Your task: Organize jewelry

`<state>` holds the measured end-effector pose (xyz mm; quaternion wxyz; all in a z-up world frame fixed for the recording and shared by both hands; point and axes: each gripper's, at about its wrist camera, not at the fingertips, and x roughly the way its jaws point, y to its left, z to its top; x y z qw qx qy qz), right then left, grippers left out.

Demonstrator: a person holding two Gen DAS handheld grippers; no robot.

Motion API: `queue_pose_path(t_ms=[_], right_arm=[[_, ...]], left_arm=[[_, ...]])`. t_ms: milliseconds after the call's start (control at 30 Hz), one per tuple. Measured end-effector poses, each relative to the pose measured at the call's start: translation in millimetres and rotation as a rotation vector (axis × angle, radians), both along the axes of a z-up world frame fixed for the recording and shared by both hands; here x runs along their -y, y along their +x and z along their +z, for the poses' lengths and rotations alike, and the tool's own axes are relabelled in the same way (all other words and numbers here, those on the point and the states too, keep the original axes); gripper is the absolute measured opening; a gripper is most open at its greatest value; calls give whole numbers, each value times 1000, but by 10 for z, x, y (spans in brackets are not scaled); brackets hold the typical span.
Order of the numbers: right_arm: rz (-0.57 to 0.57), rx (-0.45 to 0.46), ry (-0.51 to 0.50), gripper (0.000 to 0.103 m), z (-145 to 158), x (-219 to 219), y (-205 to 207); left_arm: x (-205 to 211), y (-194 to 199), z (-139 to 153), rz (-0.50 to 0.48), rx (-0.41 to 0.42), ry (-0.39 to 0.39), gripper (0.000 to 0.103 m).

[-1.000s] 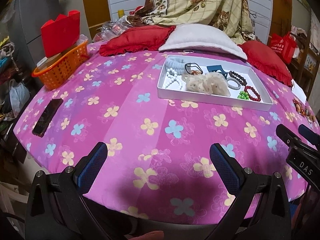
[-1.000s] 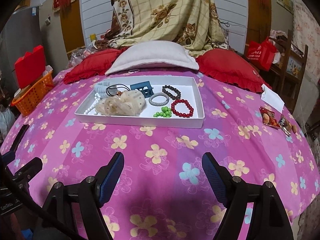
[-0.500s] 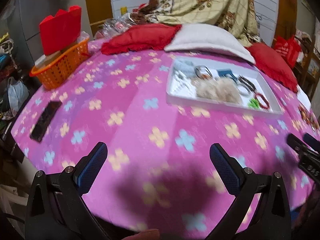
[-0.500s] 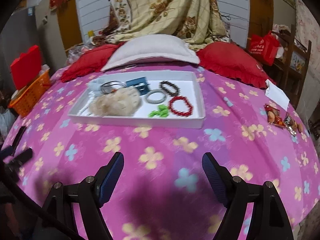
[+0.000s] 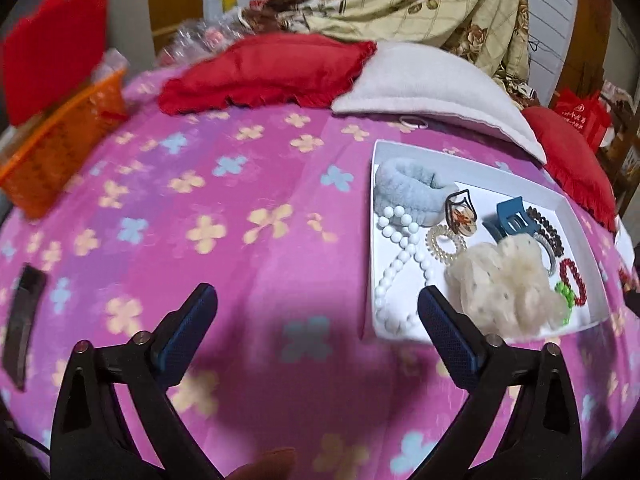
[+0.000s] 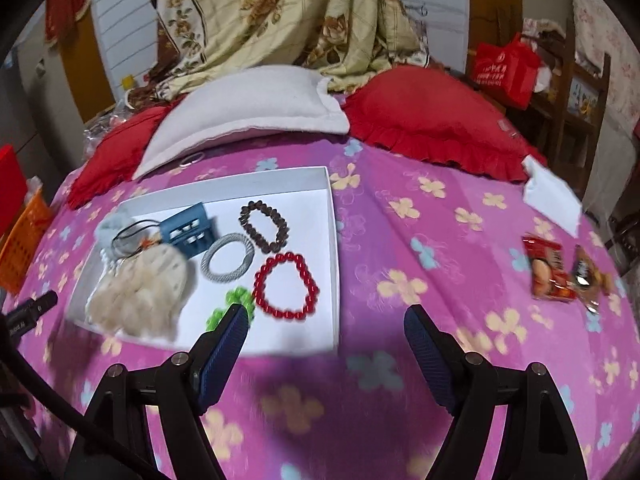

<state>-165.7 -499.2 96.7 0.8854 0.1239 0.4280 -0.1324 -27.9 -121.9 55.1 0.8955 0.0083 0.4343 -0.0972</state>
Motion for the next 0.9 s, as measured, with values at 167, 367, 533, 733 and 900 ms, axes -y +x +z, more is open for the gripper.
queue_pose_path(t_ms=[167,367,533,733,900], right_arm=[[-42,-56,82,70,-265,142,298],[-45,-64,97,70,-352,88,321],[-24,-88,73,70,-427,6,309],[-31,-109,80,70,-538,3,274],[-26,-103,44,70,-523,-53,238]], left_arm=[[18,228,-276,-29,-149,-70,65],[41,198,-307,-21,-174,-104,57],[95,14,-260,-42,-159,-116,57],[189,-190,-205,-85,-113,-69,57],[159,-195,-188,-76,-100,-54,57]])
